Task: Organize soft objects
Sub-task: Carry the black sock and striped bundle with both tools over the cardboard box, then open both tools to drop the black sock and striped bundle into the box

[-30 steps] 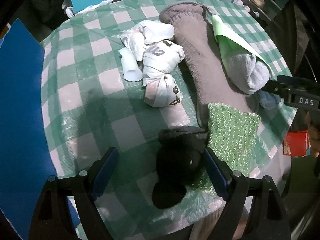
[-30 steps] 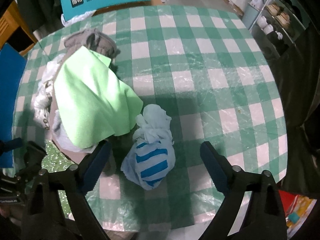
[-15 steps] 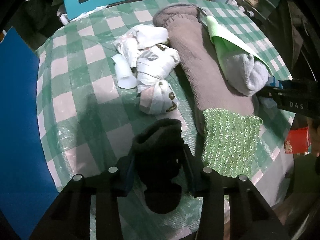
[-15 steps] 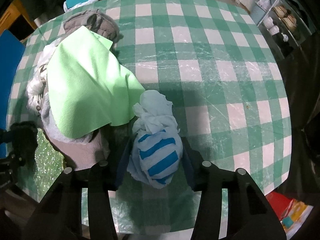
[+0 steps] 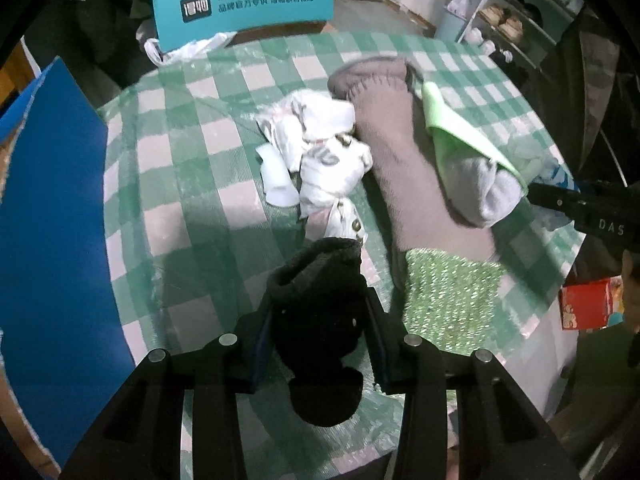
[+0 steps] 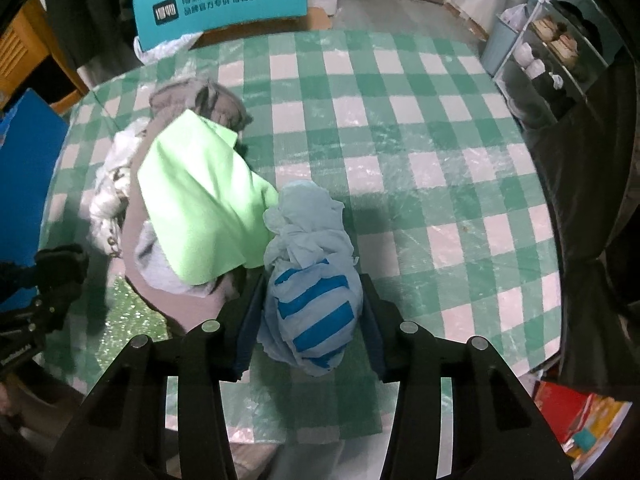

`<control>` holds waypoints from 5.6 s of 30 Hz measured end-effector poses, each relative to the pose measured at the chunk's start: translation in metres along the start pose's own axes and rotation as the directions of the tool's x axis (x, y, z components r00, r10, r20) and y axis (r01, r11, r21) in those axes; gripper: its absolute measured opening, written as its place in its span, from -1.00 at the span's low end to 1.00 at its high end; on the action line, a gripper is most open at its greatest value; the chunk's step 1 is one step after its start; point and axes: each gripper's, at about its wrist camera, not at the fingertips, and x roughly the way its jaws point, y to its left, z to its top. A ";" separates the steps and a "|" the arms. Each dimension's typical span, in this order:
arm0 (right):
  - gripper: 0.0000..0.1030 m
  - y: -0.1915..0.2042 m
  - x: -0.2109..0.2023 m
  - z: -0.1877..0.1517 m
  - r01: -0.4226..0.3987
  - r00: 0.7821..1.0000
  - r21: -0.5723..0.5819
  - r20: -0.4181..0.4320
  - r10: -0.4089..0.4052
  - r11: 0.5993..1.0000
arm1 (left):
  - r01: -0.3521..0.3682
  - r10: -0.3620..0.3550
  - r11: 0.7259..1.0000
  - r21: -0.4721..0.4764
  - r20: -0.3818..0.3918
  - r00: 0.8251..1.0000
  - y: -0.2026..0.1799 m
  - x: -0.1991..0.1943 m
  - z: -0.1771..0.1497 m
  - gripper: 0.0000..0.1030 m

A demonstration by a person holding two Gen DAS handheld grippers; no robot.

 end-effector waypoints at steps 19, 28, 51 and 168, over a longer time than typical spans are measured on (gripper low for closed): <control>-0.14 0.037 -0.068 0.013 -0.085 0.985 -0.092 0.144 0.098 0.992 | -0.022 0.021 1.000 0.008 0.123 0.992 -0.007 -0.061 0.001 -0.21; -0.14 0.060 -0.088 0.018 -0.129 0.972 -0.141 0.180 0.153 0.982 | -0.032 0.030 0.999 0.006 0.170 0.985 -0.003 -0.088 0.000 -0.20; -0.14 0.133 -0.107 0.035 -0.203 0.951 -0.254 0.181 0.252 0.946 | -0.032 0.050 0.996 -0.077 0.247 0.968 0.046 -0.134 -0.014 -0.20; 0.44 0.234 -0.080 0.065 -0.256 0.950 -0.359 0.080 0.303 0.897 | -0.092 0.167 0.947 -0.308 0.228 0.959 0.143 -0.140 -0.028 0.20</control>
